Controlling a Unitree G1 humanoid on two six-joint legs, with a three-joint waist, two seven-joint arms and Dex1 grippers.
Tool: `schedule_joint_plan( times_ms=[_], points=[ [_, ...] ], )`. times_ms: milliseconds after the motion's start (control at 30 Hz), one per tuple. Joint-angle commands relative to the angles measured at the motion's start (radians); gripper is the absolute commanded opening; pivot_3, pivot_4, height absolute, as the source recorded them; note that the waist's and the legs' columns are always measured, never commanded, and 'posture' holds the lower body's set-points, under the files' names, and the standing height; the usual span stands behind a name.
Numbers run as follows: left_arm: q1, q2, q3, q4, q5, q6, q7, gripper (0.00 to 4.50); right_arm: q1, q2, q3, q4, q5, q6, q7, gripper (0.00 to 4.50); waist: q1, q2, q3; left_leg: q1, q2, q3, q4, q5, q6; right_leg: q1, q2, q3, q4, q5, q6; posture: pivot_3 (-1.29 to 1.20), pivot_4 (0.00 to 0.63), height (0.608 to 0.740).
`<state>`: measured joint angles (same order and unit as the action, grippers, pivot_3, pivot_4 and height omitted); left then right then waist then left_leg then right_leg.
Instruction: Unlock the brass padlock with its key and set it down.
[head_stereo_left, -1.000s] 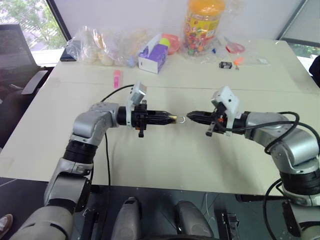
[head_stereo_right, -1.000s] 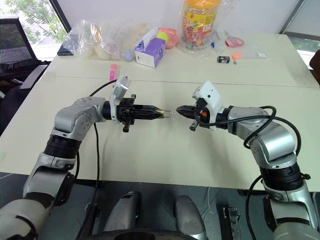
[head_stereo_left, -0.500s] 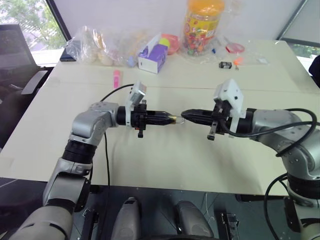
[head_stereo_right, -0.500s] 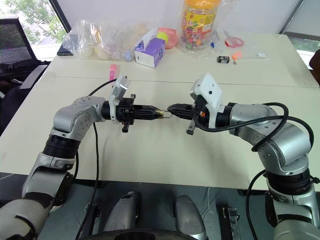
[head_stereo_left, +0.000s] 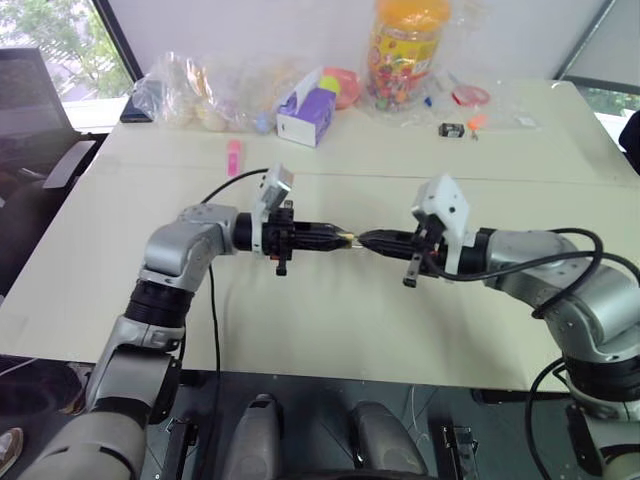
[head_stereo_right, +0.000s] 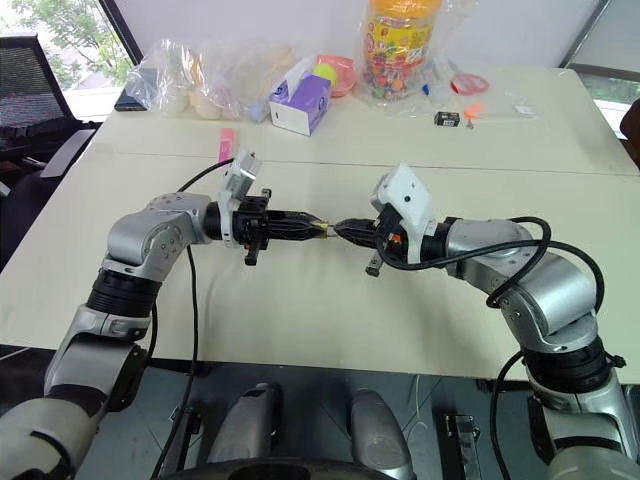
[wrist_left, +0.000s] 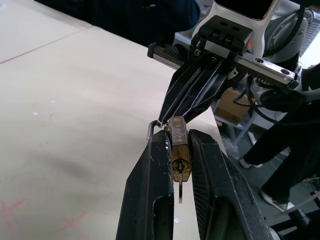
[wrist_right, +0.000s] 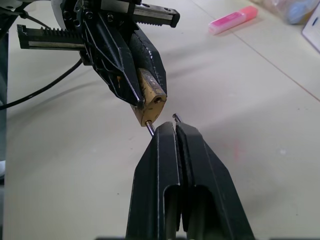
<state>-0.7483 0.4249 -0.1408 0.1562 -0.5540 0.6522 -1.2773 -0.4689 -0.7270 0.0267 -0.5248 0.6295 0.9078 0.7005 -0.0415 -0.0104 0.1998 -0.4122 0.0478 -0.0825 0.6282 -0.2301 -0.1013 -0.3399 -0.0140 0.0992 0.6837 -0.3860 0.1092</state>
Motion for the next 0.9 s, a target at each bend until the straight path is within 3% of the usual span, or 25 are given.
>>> schedule_joint_plan(
  times_ms=[33,567,767,900],
  points=[
    [-0.016,0.003,0.029,-0.027,-0.02,-0.004,-0.004,0.0,0.027,-0.016,0.005,-0.008,-0.018,-0.02,0.014,0.04,0.0,0.0,0.0,0.0,0.0,0.0,0.0,0.0,0.0,0.0,0.0,0.0,0.0,0.0,0.0,0.0,0.15,0.74],
    [-0.017,-0.008,0.019,-0.017,-0.014,-0.012,-0.002,0.0,0.025,-0.028,0.02,0.033,-0.068,-0.056,0.032,0.04,-0.001,0.0,0.0,0.0,0.0,0.0,0.0,0.0,0.0,0.0,0.0,0.0,0.0,0.0,0.0,0.0,0.15,0.74],
    [-0.026,-0.054,0.017,0.086,0.054,-0.077,0.078,0.0,0.187,-0.128,-0.05,-0.008,-0.083,-0.08,0.075,0.04,0.025,-0.001,0.001,-0.001,-0.001,0.0,0.001,0.0,0.0,0.0,0.0,0.0,-0.001,0.0,0.0,0.0,0.15,0.74],
    [-0.117,-0.12,0.062,0.255,0.068,-0.101,0.153,0.0,0.277,-0.122,-0.155,-0.068,-0.042,-0.044,0.026,0.04,0.03,-0.001,0.001,-0.001,0.0,0.0,0.002,0.0,0.0,0.0,0.0,0.0,-0.001,0.0,0.0,0.0,0.15,0.74]
  ],
)
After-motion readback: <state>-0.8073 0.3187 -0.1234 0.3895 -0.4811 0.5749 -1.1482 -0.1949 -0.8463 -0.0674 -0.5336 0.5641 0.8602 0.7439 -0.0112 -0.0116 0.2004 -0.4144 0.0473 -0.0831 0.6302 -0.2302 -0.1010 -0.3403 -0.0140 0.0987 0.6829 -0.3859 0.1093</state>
